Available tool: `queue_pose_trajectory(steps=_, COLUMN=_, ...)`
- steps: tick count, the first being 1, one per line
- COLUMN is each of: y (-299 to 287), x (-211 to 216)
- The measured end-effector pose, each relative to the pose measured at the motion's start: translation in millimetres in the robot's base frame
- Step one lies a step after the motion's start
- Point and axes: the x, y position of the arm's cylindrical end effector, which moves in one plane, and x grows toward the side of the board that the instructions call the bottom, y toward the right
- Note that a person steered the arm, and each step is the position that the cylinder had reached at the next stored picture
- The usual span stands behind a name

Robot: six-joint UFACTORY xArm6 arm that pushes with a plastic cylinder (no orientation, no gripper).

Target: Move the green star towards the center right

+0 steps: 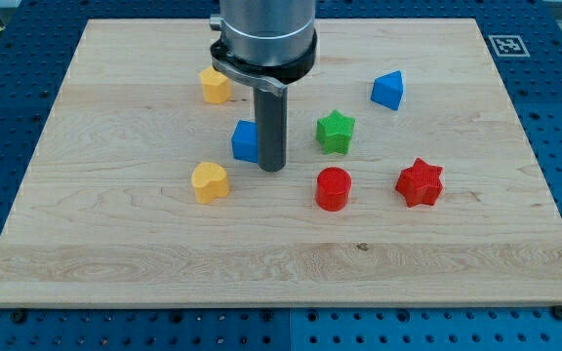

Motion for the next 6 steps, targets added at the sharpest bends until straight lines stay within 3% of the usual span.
queue_pose_trajectory(steps=4, y=-24, x=-17)
queue_pose_trajectory(steps=6, y=24, x=-23)
